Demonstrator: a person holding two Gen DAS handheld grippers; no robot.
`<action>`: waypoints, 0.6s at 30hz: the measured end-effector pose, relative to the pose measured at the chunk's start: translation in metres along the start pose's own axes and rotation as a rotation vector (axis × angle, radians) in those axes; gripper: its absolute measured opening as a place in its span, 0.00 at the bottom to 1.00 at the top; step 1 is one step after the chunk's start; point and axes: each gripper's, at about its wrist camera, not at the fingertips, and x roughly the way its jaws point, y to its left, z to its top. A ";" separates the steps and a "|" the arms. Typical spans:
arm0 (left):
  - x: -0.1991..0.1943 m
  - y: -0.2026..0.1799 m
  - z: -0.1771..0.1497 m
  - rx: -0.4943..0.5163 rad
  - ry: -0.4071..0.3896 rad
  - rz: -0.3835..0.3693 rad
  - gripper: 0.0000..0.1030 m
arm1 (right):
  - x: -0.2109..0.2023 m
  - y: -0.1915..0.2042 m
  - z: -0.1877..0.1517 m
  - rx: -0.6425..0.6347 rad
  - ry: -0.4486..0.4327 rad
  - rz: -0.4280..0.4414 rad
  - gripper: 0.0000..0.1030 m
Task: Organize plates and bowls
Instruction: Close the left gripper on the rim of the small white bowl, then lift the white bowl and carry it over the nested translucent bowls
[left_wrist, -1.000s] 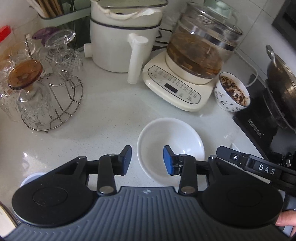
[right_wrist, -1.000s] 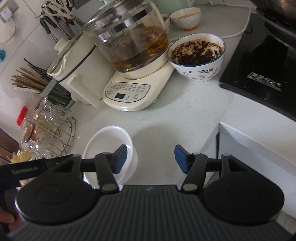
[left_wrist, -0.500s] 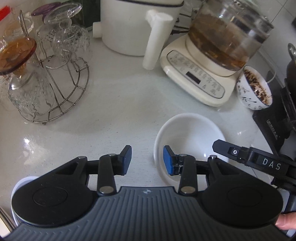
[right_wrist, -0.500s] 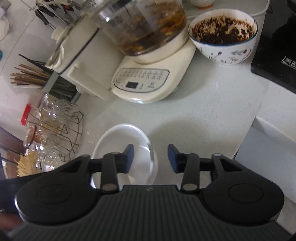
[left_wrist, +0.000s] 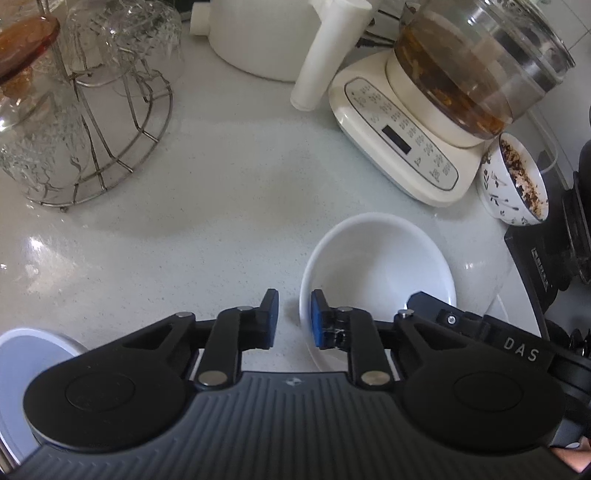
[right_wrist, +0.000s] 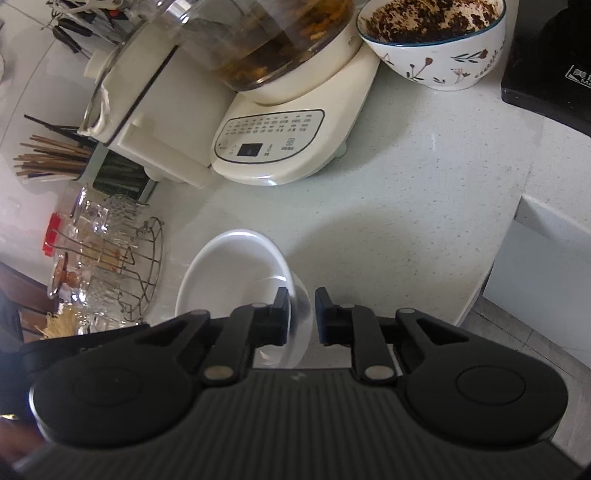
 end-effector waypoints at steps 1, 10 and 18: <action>0.001 0.000 0.000 -0.003 0.009 -0.004 0.15 | 0.001 0.000 0.000 0.006 0.008 0.005 0.14; -0.011 0.001 0.001 -0.008 -0.010 -0.044 0.07 | -0.001 -0.001 0.001 0.009 0.027 0.020 0.12; -0.029 0.006 -0.006 -0.026 -0.042 -0.076 0.08 | -0.011 0.008 0.001 -0.035 0.035 0.035 0.12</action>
